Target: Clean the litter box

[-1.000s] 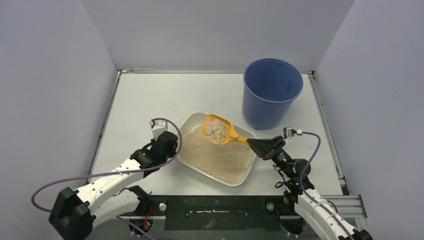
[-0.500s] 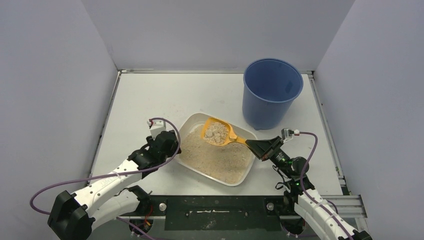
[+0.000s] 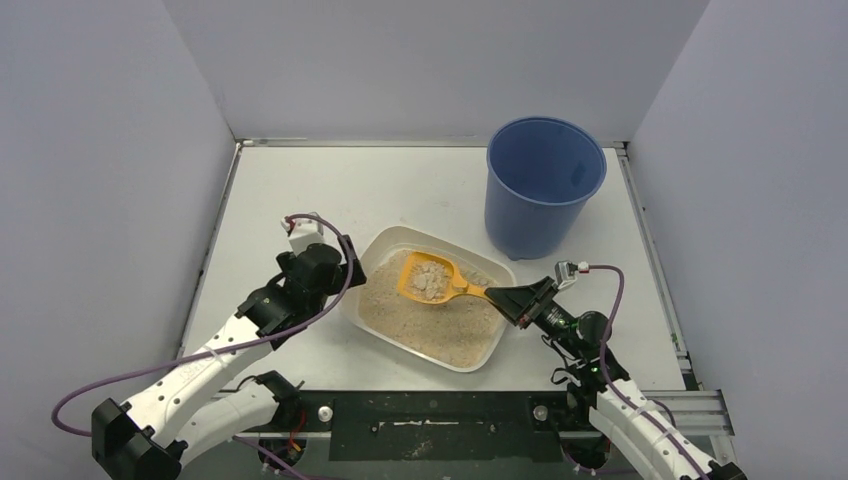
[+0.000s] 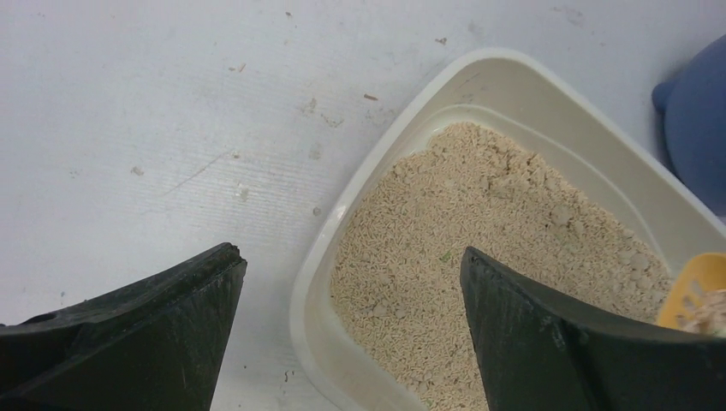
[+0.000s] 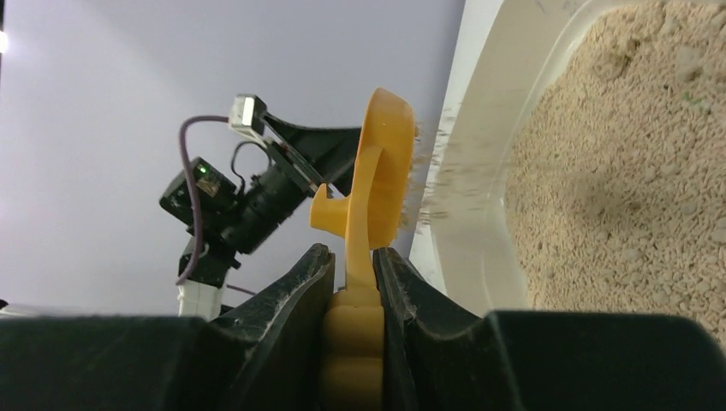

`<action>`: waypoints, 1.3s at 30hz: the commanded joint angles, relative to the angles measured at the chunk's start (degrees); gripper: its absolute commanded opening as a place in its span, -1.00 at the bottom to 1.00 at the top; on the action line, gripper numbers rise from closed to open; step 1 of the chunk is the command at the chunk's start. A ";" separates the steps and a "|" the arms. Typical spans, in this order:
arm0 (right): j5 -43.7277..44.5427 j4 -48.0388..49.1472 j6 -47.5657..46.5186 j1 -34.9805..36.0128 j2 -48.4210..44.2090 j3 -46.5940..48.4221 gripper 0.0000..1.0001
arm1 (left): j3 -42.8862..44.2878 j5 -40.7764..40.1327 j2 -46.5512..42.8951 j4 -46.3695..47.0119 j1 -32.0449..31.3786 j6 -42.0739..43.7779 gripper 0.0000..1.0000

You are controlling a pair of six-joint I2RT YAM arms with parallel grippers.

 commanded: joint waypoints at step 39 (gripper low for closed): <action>-2.52 3.54 -0.65 -5.10 5.90 7.16 -1.00 | 6.59 -2.32 -2.92 4.42 0.77 21.74 0.95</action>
